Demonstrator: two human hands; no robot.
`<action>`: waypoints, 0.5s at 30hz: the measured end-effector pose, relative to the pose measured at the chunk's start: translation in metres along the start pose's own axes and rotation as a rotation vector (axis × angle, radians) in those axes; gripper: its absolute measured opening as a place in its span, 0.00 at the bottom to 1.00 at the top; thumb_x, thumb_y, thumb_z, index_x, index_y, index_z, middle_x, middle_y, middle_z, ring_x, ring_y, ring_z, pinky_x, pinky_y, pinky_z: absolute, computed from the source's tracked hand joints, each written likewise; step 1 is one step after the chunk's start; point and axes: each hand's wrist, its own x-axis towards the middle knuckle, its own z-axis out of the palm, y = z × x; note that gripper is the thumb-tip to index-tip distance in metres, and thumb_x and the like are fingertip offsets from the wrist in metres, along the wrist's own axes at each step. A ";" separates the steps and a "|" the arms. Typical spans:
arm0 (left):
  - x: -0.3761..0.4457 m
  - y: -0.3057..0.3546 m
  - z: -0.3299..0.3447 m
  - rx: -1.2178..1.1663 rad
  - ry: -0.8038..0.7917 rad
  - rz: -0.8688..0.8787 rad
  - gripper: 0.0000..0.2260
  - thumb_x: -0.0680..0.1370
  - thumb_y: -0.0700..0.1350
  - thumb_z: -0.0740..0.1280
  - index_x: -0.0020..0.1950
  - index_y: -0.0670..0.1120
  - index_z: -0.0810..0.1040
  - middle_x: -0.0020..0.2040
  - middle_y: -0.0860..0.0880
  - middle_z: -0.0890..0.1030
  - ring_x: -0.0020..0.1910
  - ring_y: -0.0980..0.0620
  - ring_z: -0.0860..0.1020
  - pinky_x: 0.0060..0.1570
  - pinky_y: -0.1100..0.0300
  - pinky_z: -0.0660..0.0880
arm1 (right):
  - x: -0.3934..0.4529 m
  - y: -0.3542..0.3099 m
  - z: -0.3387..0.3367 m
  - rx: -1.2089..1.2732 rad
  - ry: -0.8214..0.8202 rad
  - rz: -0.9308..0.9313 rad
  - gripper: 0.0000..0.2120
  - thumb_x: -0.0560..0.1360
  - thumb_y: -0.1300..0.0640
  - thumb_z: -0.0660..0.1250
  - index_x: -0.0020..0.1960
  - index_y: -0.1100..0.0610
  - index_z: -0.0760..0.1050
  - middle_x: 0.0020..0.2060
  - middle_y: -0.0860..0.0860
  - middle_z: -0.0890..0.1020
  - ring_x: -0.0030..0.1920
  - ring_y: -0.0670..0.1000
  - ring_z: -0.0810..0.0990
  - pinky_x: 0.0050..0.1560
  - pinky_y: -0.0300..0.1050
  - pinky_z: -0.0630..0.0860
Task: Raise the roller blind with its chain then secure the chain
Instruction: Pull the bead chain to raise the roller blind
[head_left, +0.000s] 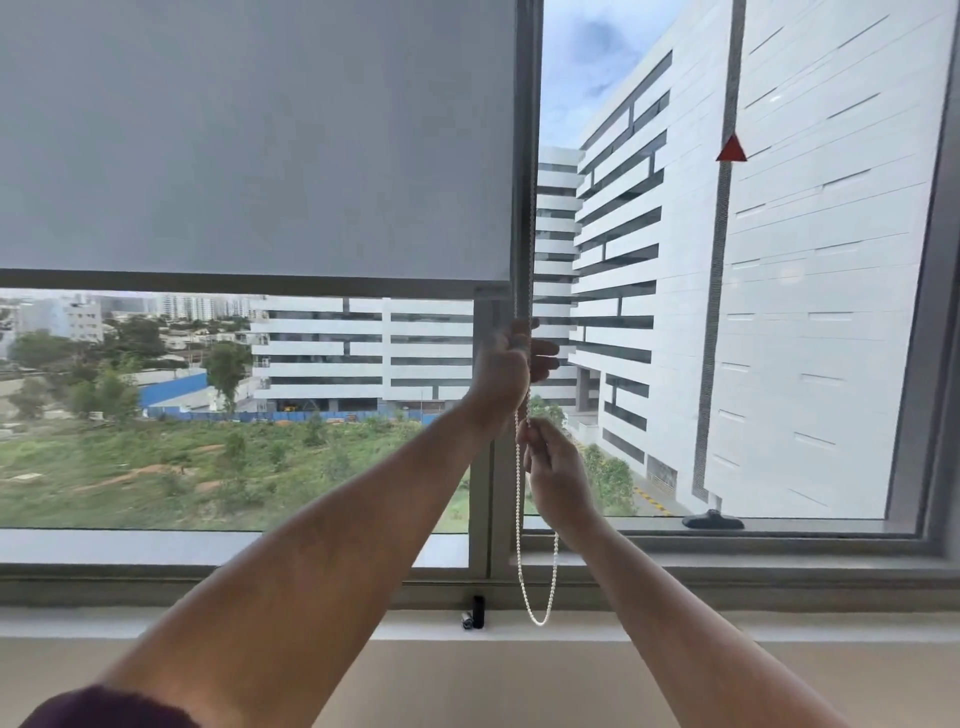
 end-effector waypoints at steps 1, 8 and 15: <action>0.000 -0.002 0.001 0.016 0.013 0.017 0.15 0.86 0.36 0.52 0.65 0.42 0.75 0.41 0.45 0.80 0.37 0.51 0.77 0.39 0.57 0.75 | -0.002 0.000 -0.001 -0.003 -0.014 -0.010 0.13 0.85 0.59 0.59 0.44 0.48 0.75 0.29 0.42 0.75 0.29 0.44 0.68 0.30 0.45 0.66; -0.009 -0.033 -0.013 0.143 0.011 0.049 0.15 0.85 0.38 0.55 0.47 0.52 0.77 0.33 0.51 0.72 0.24 0.62 0.67 0.23 0.66 0.63 | -0.001 -0.016 -0.008 0.045 -0.318 0.230 0.14 0.85 0.63 0.56 0.47 0.52 0.76 0.35 0.54 0.84 0.33 0.48 0.79 0.33 0.36 0.75; -0.033 -0.070 -0.029 0.125 0.015 0.047 0.15 0.82 0.31 0.55 0.52 0.45 0.78 0.35 0.55 0.78 0.33 0.59 0.76 0.31 0.69 0.71 | 0.037 -0.049 -0.032 0.171 -0.204 0.357 0.13 0.82 0.64 0.60 0.62 0.58 0.79 0.52 0.54 0.86 0.55 0.56 0.84 0.54 0.52 0.78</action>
